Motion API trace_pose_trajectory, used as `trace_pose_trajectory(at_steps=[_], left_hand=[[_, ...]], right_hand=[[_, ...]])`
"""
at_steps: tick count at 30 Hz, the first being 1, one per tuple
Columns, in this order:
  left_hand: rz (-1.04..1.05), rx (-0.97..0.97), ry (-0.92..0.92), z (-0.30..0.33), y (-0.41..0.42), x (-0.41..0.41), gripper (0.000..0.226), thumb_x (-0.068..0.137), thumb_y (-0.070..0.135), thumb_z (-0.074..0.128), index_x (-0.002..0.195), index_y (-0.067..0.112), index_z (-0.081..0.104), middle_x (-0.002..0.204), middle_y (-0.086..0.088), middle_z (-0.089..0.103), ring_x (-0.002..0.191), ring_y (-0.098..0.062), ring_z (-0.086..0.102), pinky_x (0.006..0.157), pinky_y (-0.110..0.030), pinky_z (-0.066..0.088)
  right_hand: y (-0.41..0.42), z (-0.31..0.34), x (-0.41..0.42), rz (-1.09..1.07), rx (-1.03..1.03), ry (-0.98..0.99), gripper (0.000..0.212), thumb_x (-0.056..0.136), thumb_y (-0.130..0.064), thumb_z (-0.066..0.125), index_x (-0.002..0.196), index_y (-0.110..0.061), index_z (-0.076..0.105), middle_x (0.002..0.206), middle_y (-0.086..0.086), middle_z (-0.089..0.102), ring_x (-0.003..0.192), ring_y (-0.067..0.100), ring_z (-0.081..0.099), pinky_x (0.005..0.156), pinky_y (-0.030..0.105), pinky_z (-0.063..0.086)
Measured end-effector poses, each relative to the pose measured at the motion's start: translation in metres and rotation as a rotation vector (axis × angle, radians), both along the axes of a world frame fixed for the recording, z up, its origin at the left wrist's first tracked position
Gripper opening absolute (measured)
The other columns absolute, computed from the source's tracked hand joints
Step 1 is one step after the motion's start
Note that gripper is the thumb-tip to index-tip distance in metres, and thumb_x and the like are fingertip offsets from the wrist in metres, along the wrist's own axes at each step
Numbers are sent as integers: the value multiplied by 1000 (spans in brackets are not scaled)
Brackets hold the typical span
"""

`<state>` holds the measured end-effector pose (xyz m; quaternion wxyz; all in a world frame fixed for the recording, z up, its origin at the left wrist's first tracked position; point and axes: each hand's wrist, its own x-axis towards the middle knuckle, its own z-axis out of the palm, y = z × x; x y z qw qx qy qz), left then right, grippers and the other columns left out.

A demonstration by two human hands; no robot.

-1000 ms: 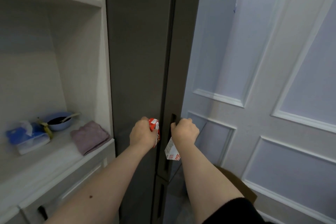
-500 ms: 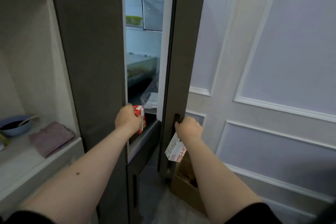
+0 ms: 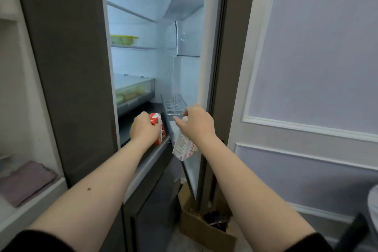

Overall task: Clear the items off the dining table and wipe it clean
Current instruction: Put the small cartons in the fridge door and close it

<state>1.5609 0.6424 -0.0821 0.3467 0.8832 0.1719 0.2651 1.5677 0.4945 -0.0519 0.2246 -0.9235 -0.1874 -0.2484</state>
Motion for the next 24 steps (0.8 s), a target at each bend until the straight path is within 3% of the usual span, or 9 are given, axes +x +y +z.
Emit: trace_pose_trajectory(at_steps=[6,9,19,24], left_hand=[[-95,6,-115,27,-7,43,33,89,32,56,108,4,56,110,-14,62,100,-32,59,78,-34,45],[-142,-13,-131,28,-7,68,35,89,31,57,110,3,56,111,-15,62,102,-31,59,80,-33,44],[-421,-87,-139,23,-23,155,37,87,21,61,119,5,53,115,-12,62,106,-25,60,88,-32,47],[-498,-120,-133,19,-38,197,31,87,21,60,112,4,55,106,-10,63,98,-24,61,80,-30,48]], right_hand=[[-4,19,45,-86,106,-210,33,91,-42,52,98,-11,59,98,1,53,74,14,49,64,23,34],[-10,12,69,-174,133,-258,36,91,-42,53,103,-9,59,105,4,53,80,18,54,69,28,43],[-22,-14,132,-364,28,-31,53,86,-53,56,113,-8,50,113,5,48,93,22,54,79,32,48],[-30,-1,162,-338,227,-59,51,82,-49,64,110,-9,49,112,3,47,93,20,52,75,29,44]])
